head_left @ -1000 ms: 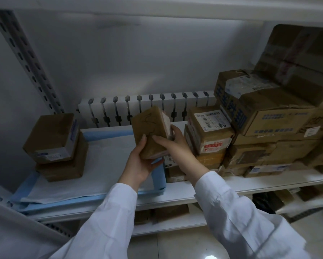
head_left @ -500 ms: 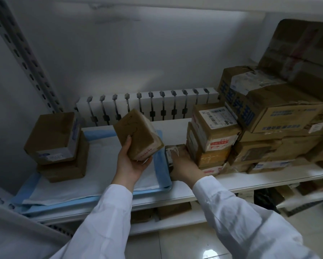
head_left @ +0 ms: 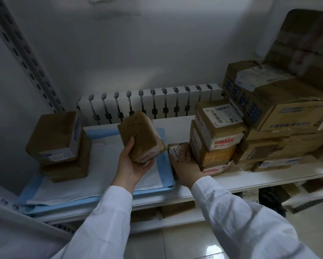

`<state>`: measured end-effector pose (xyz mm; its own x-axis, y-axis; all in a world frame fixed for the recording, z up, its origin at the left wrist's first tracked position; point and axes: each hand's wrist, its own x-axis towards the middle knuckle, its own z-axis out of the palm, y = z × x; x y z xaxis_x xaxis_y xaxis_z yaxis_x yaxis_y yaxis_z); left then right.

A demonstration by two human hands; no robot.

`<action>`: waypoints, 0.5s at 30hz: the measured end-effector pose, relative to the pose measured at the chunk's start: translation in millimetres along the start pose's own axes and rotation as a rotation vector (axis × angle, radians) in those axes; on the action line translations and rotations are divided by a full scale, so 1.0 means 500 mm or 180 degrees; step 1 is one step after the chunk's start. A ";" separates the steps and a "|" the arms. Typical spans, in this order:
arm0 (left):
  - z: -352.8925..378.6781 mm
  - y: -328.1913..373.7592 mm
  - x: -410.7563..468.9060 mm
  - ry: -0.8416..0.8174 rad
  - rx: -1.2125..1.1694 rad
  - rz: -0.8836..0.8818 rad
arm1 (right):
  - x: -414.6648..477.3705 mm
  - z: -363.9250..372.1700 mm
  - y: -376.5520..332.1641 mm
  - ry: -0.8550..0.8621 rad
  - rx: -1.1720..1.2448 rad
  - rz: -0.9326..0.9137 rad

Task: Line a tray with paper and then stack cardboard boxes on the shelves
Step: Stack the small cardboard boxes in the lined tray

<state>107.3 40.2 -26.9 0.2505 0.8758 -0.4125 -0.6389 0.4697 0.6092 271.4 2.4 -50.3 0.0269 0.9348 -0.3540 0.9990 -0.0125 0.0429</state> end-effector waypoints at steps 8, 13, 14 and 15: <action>-0.006 -0.002 0.002 0.0044 0.0006 -0.0020 | 0.003 0.004 0.000 0.0116 -0.0115 -0.0038; -0.007 0.002 -0.002 0.0063 -0.0012 -0.0007 | 0.000 -0.005 0.010 -0.0124 0.0224 -0.0062; -0.006 0.003 -0.004 0.0068 -0.0014 -0.0010 | 0.000 -0.007 0.011 -0.0151 0.0330 -0.0045; -0.006 0.002 -0.005 0.0066 -0.0018 -0.0016 | 0.002 -0.006 0.012 -0.0149 0.0389 -0.0031</action>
<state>103.7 38.2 -27.4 0.2385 0.8710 -0.4296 -0.6417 0.4734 0.6034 277.5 4.4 -47.6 0.0160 0.9176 -0.3972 0.9961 -0.0493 -0.0738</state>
